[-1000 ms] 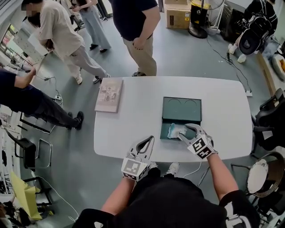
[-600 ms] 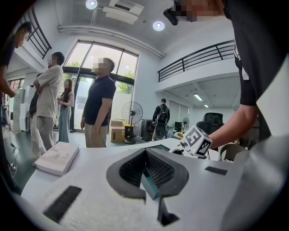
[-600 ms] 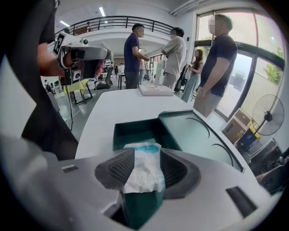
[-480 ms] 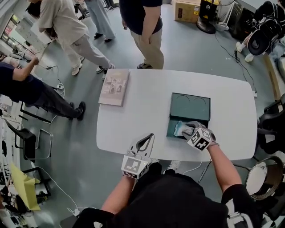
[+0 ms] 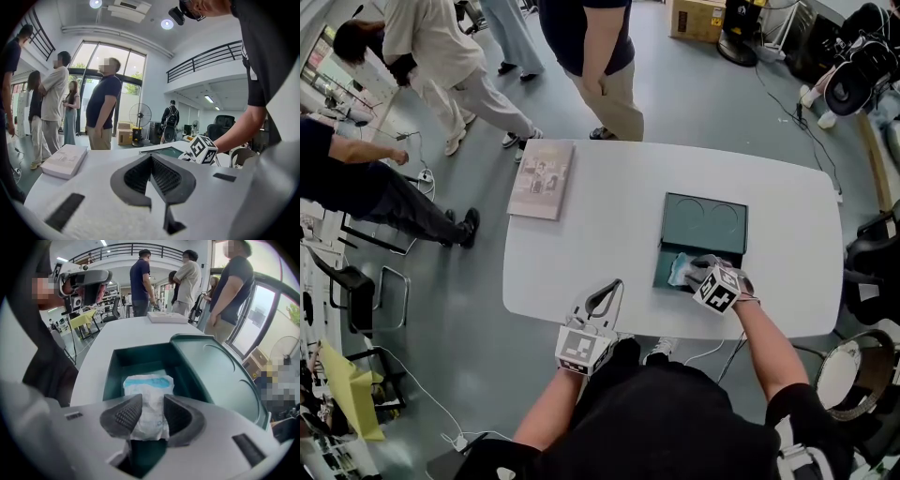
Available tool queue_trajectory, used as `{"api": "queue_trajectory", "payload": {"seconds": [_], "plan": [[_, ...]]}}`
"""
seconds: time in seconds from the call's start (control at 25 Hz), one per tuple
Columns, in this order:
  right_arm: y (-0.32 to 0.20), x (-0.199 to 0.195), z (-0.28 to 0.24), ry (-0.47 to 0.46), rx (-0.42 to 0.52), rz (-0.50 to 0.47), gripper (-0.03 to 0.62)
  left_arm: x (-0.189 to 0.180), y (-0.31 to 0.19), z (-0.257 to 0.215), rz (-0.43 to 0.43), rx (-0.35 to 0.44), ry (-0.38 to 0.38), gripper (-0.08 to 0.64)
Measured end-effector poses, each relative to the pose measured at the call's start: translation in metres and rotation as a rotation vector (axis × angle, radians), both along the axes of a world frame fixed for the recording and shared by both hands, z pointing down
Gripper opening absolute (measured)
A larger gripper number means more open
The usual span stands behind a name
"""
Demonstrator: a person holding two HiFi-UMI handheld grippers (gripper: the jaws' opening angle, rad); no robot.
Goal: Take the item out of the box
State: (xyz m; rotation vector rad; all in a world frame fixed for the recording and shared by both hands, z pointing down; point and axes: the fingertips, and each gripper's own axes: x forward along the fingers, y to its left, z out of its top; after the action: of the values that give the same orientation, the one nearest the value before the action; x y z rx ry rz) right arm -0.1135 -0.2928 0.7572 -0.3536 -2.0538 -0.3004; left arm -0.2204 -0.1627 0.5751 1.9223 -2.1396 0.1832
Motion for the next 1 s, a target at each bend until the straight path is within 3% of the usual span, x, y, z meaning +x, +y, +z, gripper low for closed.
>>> {"api": "queue_trajectory", "payload": {"seconds": [0.32,0.56,1.0], "plan": [[-0.002,0.000,0.004,0.009,0.034,-0.001,0.052,0.002,0.001,0.004,0.007,0.000,-0.003,0.011],[-0.004,0.003,-0.004,-0.016,0.072,0.003,0.024,0.005,-0.001,0.000,0.006,-0.007,-0.009,0.011],[-0.010,-0.003,-0.070,-0.221,0.101,0.141,0.009,0.020,-0.007,-0.001,0.050,0.011,-0.017,0.011]]}}
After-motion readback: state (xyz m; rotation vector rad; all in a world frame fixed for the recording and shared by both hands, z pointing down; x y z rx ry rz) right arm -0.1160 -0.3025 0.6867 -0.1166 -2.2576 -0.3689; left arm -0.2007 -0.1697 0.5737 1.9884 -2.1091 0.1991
